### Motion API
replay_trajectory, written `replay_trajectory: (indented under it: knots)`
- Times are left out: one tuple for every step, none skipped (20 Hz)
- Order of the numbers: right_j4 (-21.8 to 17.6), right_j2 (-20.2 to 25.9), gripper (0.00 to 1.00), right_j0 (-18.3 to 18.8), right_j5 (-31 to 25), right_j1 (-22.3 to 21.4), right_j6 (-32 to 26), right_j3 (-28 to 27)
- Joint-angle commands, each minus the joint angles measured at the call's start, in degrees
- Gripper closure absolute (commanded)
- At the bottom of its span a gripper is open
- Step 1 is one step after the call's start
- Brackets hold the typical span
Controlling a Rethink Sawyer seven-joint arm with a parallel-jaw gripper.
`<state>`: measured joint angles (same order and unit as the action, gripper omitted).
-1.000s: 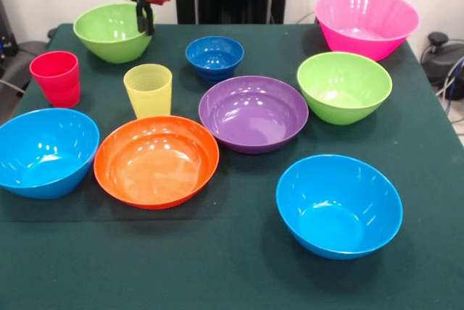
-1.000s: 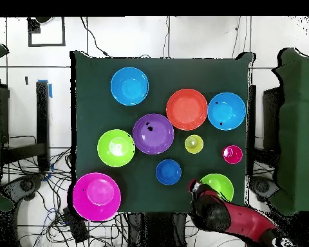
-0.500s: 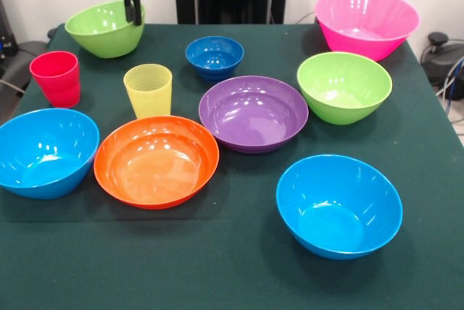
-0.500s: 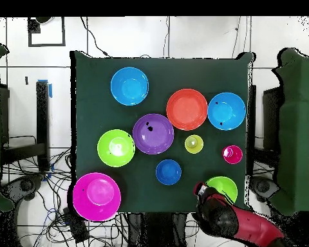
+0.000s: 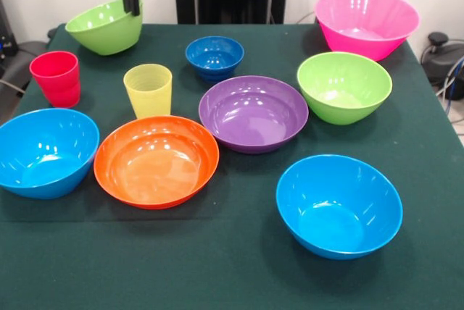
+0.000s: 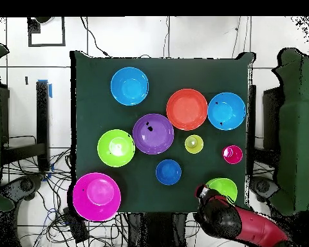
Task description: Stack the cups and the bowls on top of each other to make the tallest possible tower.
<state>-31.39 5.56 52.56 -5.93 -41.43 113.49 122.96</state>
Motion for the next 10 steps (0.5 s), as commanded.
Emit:
replay_trajectory:
  knots:
    - [-2.01,6.32,1.0,-1.28,-5.21,0.27,-1.48,1.44]
    - [-2.03,6.29,1.0,-1.31,-5.22,0.26,-1.42,1.46]
    - [-1.89,6.36,1.0,-1.28,-5.4,0.29,-1.44,1.29]
    - [-1.92,6.25,1.0,-1.37,-5.32,0.35,-1.34,1.28]
    - [-1.92,6.2,1.0,-1.42,-5.26,0.41,-1.28,1.26]
    - [-1.93,6.22,1.0,-1.34,-5.27,0.43,-1.3,1.3]
    - [-1.86,6.24,1.0,-1.34,-5.31,0.36,-1.26,1.38]
    - [-1.83,6.26,1.0,-1.33,-5.27,0.28,-1.19,1.57]
    - [-1.71,6.32,1.0,-1.33,-5.41,0.16,-1.18,1.67]
    - [-1.56,6.39,1.0,-1.38,-5.58,0.05,-1.15,1.77]
